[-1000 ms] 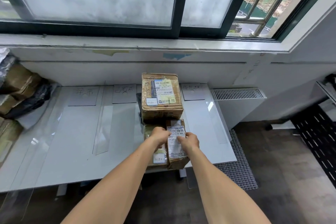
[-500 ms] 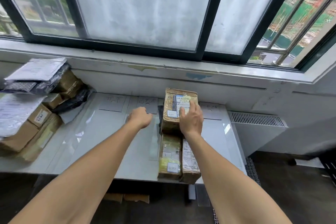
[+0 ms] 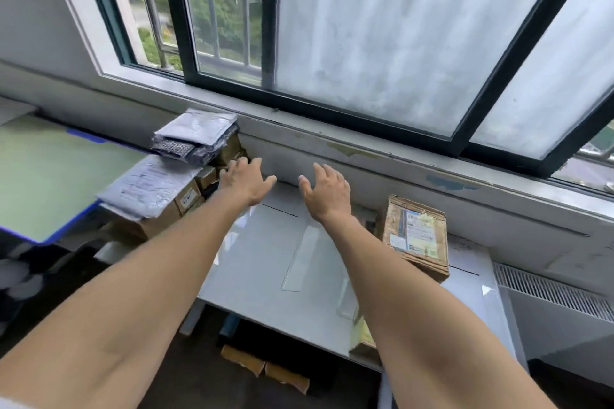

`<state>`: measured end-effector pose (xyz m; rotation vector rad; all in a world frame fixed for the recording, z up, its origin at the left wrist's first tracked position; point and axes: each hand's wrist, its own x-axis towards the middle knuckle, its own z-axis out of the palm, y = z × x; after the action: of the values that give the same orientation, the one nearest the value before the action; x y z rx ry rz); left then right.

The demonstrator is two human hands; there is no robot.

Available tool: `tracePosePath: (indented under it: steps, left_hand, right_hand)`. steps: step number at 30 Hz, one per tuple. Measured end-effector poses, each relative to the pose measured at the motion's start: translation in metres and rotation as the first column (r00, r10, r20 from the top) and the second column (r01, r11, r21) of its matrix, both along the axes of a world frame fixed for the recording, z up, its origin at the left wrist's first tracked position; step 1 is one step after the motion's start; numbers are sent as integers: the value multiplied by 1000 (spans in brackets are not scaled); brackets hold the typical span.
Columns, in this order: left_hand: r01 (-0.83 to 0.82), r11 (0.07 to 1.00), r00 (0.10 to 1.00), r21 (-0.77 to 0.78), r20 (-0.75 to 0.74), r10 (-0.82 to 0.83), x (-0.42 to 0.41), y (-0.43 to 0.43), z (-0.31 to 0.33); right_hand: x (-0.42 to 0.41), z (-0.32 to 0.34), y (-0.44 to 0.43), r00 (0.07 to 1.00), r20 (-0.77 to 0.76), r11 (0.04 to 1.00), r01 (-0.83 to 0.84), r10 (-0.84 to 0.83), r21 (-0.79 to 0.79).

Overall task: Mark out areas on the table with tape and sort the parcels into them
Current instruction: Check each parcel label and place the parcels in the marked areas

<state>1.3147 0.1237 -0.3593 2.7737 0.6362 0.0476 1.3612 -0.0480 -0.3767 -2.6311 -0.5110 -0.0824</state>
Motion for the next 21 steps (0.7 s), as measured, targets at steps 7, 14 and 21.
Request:
tracePosePath:
  steps: [7,14,21]
  left_hand:
    - [-92,996,996,-10,8,92,-12,93,12]
    - [-189,981,982,-33,-2,189,-38,173,9]
    - [-294,955,956,-41,-39,292,-53,237,-3]
  right_hand:
    - [3,15,96,998,-5,997,-68,68,-19]
    - [-12,10,194,986,-39,985,-166,165,-43]
    - [-14,2,273,955,-69,953,-293,288,-80]
